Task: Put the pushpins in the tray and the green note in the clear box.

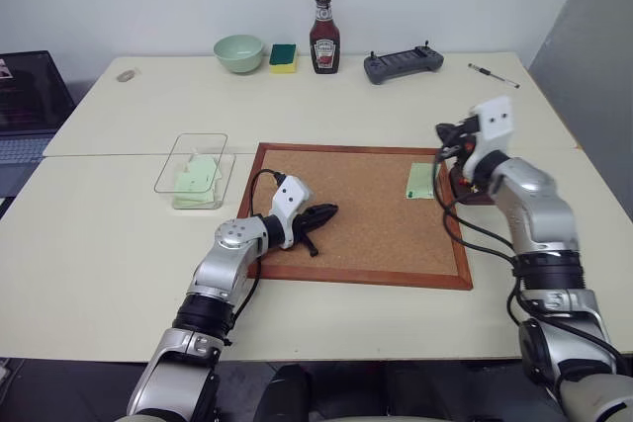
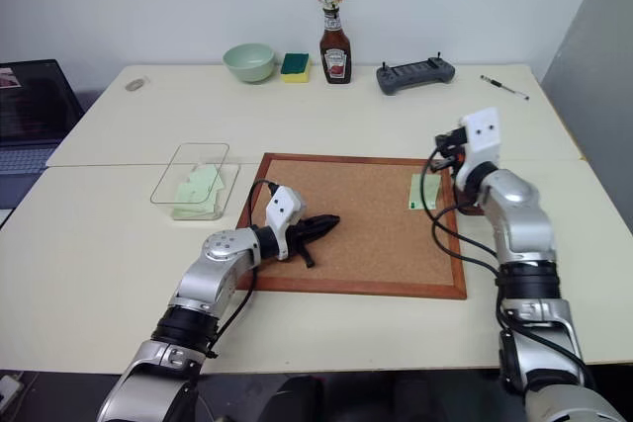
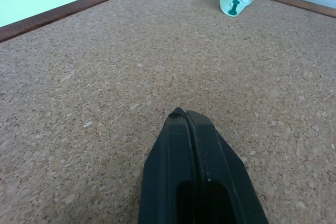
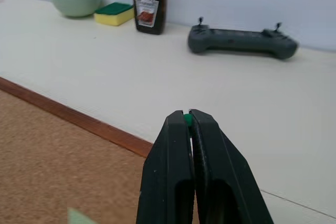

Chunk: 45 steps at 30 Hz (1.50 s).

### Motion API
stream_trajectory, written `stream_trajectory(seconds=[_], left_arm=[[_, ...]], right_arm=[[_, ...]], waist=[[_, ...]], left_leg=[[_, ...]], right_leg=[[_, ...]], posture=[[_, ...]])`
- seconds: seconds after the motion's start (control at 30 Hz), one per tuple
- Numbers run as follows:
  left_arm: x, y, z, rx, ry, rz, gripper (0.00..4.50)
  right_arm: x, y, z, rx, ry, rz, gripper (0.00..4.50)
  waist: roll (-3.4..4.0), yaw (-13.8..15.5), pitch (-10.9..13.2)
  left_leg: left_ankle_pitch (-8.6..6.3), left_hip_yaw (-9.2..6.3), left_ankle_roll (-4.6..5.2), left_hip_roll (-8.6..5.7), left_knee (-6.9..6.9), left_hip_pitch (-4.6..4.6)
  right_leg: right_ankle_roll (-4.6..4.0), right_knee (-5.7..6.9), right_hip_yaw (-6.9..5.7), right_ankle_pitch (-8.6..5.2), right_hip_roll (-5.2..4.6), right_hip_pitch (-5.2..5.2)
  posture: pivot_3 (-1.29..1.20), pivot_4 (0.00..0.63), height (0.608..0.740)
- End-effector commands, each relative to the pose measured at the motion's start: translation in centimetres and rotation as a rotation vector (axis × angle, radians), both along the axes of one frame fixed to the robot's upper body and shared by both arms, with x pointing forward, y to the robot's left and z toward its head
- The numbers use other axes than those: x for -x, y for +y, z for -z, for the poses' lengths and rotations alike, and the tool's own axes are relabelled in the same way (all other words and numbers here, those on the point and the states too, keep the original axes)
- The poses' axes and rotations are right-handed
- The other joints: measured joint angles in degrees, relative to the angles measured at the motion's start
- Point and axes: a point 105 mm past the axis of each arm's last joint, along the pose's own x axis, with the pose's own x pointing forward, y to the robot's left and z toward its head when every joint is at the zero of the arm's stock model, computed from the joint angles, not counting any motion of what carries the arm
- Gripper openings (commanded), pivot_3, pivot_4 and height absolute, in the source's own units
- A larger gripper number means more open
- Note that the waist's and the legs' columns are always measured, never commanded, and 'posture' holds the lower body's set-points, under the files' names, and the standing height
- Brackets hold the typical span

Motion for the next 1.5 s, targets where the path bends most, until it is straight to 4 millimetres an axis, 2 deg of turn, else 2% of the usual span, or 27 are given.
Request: stream_trajectory(seconds=[0.03,0.2,0.37,0.43,0.47,0.6,0.8,0.83,0.93,1.03,1.17,1.27,1.5], left_arm=[[1.2,-0.1,3.6,-0.05,0.121,0.01,0.0],[0.9,-0.4,3.5,-0.051,0.118,0.021,0.0],[0.7,-0.7,3.4,-0.051,0.112,0.032,0.0],[0.7,-0.7,3.3,-0.049,0.11,0.033,0.0],[0.6,-0.8,3.3,-0.049,0.109,0.033,0.0],[0.8,-0.7,3.4,-0.049,0.11,0.032,0.0],[0.9,-0.5,3.5,-0.047,0.112,0.024,0.0],[0.9,-0.5,3.6,-0.047,0.113,0.022,0.0],[0.9,-0.4,3.6,-0.047,0.113,0.019,0.0],[0.8,-0.4,3.5,-0.048,0.112,0.017,0.0],[0.7,-0.3,3.5,-0.049,0.112,0.016,0.0],[0.6,-0.2,3.5,-0.051,0.112,0.018,0.0],[0.6,-0.4,3.5,-0.053,0.112,0.027,0.0]], right_arm=[[2.0,-2.4,-0.3,0.017,0.031,0.041,0.03],[3.2,-3.7,2.8,0.071,0.161,0.075,0.03],[2.6,-3.9,3.9,0.099,0.191,0.105,0.03],[2.1,-3.8,4.4,0.115,0.206,0.103,0.49],[2.0,-3.8,4.5,0.122,0.209,0.101,0.54],[1.4,-4.1,4.7,0.139,0.211,0.11,1.43],[1.0,-4.4,3.9,0.122,0.184,0.118,2.69],[1.1,-4.3,3.6,0.111,0.175,0.111,2.8],[1.6,-3.8,2.3,0.067,0.137,0.078,3.51],[3.0,-2.9,1.4,0.03,0.118,-0.008,4.14],[5.2,-1.3,2.4,0.032,0.162,-0.145,4.14],[6.8,0.7,3.8,0.05,0.194,-0.261,4.14],[5.5,1.9,5.7,0.115,0.189,-0.258,4.14]], waist=[[0.04,0.1,0.0],[0.11,0.3,-0.1],[0.2,0.2,-0.1],[0.2,0.4,-0.1],[0.2,0.4,-0.1],[0.2,0.5,-0.1],[0.21,0.5,-0.1],[0.21,0.5,-0.1],[0.21,0.5,-0.1],[0.21,0.5,-0.1],[0.18,0.5,-0.1],[0.2,0.4,-0.1],[0.19,0.4,-0.1]], left_leg=[[0.0,0.03,0.0,0.01,0.0,0.01],[0.0,0.07,0.0,0.0,0.0,0.06],[0.01,0.08,0.02,0.0,0.01,0.11],[0.01,0.08,0.02,-0.01,0.01,0.14],[0.01,0.06,0.01,-0.02,0.01,0.13],[0.01,0.05,0.01,-0.04,0.02,0.11],[0.01,0.05,0.01,-0.03,0.02,0.11],[0.01,0.05,0.01,-0.03,0.02,0.11],[0.01,0.05,0.01,-0.03,0.01,0.11],[0.01,0.03,0.01,-0.02,0.01,0.1],[0.01,-0.01,0.01,-0.02,0.01,0.08],[0.01,-0.01,0.01,-0.02,0.0,0.1],[0.01,0.01,0.01,-0.02,0.01,0.15]], right_leg=[[0.0,0.0,0.02,0.0,0.0,0.0],[0.01,0.01,0.05,0.0,0.0,0.04],[0.06,0.02,0.06,0.01,0.0,0.1],[0.06,0.0,0.05,0.01,0.0,0.14],[0.06,0.0,0.04,0.01,0.0,0.15],[0.06,-0.02,0.04,0.01,-0.01,0.15],[0.06,-0.02,0.04,0.01,-0.01,0.15],[0.06,-0.02,0.04,0.01,-0.01,0.15],[0.06,-0.03,0.04,0.01,-0.01,0.15],[0.06,-0.03,0.03,0.01,-0.01,0.14],[0.07,-0.09,-0.01,0.01,0.0,0.18],[0.07,-0.08,-0.01,0.0,0.0,0.19],[0.2,-0.07,0.0,-0.05,0.01,0.21]], posture=[[0.0,0.15,0.74],[0.0,0.15,0.74],[0.0,0.15,0.74],[0.0,0.15,0.74],[0.0,0.15,0.74],[0.0,0.15,0.74],[0.0,0.15,0.74],[0.0,0.15,0.74],[0.0,0.15,0.74],[0.0,0.15,0.74],[0.0,0.15,0.74],[0.0,0.15,0.74],[0.0,0.15,0.74]])
